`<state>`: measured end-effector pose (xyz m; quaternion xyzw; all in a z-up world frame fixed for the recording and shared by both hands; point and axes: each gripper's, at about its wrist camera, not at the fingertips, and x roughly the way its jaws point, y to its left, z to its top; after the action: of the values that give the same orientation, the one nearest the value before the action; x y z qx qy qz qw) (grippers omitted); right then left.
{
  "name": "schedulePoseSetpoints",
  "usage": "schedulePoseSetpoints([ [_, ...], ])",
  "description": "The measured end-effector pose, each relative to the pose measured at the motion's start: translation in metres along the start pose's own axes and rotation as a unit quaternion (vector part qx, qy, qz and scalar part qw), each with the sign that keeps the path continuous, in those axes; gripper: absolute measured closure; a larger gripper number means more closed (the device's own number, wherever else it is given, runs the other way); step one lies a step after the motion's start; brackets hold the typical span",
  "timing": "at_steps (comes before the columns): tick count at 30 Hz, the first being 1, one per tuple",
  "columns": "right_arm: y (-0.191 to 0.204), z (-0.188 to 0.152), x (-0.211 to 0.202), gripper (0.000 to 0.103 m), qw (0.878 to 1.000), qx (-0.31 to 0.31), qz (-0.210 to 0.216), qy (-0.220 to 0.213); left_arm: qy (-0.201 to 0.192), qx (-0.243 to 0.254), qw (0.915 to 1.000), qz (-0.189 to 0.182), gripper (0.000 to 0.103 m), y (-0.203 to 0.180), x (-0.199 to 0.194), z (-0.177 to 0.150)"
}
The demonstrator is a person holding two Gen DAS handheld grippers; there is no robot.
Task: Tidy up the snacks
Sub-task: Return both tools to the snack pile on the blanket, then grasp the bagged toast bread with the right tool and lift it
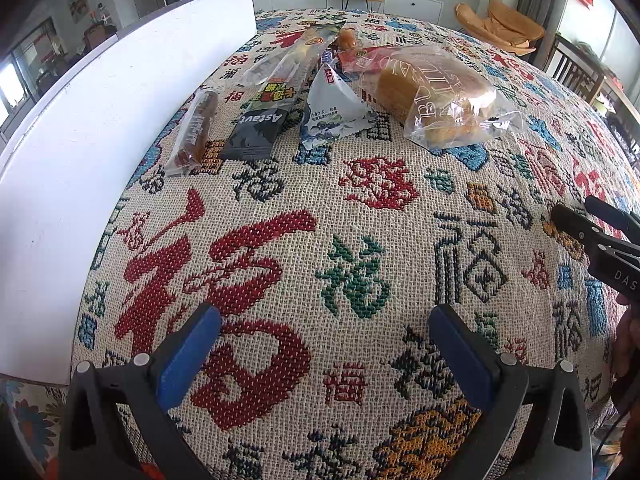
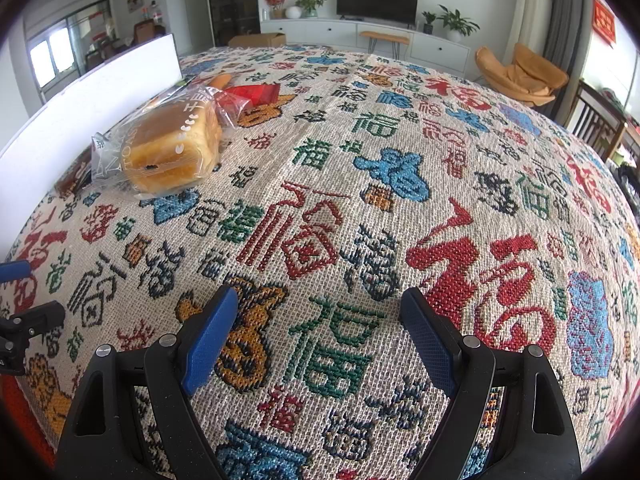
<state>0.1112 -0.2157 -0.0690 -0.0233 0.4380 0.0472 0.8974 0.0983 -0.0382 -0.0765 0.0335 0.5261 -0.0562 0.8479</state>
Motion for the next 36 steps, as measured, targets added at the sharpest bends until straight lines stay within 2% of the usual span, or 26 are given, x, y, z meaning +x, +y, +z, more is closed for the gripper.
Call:
schedulePoseSetpoints([
  [22, 0.000, 0.000, 0.000, 0.017, 1.000, 0.001, 0.001, 0.000, 0.000, 0.000, 1.0000, -0.001, 0.000, 0.000, -0.001, 0.000],
  [30, 0.000, 0.003, 0.004, 0.013, 1.000, -0.009, 0.009, 0.011, 0.000, 0.001, 1.0000, -0.001, 0.000, 0.000, -0.001, -0.001],
  [33, -0.003, 0.021, 0.010, 0.014, 0.999, -0.003, 0.022, 0.049, 0.000, 0.000, 1.0000, -0.001, 0.000, 0.001, -0.001, -0.001],
  [36, 0.000, 0.048, 0.004, 0.014, 0.996, 0.027, 0.070, 0.043, -0.001, -0.001, 1.0000, 0.000, 0.000, 0.001, -0.001, 0.000],
])
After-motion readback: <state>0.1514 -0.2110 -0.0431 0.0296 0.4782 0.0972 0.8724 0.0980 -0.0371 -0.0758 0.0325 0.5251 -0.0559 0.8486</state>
